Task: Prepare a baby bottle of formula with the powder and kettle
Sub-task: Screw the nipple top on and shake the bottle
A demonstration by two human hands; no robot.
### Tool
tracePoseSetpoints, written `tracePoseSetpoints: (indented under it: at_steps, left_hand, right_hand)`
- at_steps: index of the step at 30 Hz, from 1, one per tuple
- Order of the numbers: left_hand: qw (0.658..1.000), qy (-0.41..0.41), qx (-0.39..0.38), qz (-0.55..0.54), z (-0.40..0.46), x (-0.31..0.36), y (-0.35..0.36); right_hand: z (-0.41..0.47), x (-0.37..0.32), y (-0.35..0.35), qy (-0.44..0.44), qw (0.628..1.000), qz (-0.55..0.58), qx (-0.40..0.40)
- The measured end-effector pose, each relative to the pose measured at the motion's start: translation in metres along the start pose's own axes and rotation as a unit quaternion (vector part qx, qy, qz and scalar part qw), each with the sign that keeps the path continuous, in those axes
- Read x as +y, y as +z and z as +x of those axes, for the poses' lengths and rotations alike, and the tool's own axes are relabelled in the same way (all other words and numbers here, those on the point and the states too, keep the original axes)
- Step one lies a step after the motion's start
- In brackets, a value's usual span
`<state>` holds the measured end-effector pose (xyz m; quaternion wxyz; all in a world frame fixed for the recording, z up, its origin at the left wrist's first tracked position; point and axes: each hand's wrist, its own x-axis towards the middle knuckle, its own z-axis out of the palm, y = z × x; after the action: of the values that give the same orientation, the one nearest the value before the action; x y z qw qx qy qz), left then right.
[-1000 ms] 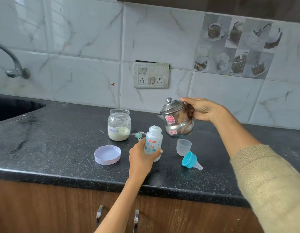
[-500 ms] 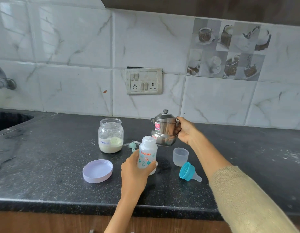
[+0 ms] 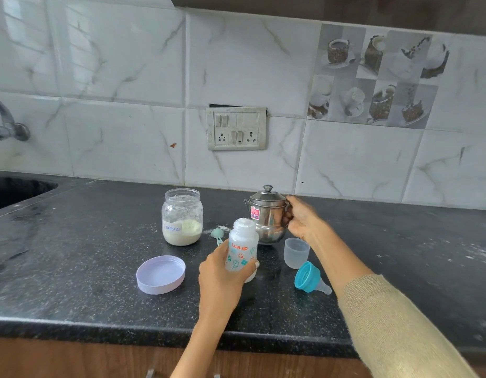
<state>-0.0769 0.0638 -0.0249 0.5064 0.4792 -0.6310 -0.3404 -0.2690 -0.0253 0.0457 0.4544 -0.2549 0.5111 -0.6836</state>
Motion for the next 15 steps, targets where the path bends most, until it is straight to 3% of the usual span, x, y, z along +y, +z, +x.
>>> tracePoseSetpoints:
  at_steps: [15]
  left_hand:
    - [1.0, 0.001, -0.001, 0.006, 0.0, 0.0, 0.0]
  right_hand:
    - [-0.002, 0.012, 0.002, -0.002, 0.999, -0.032, 0.016]
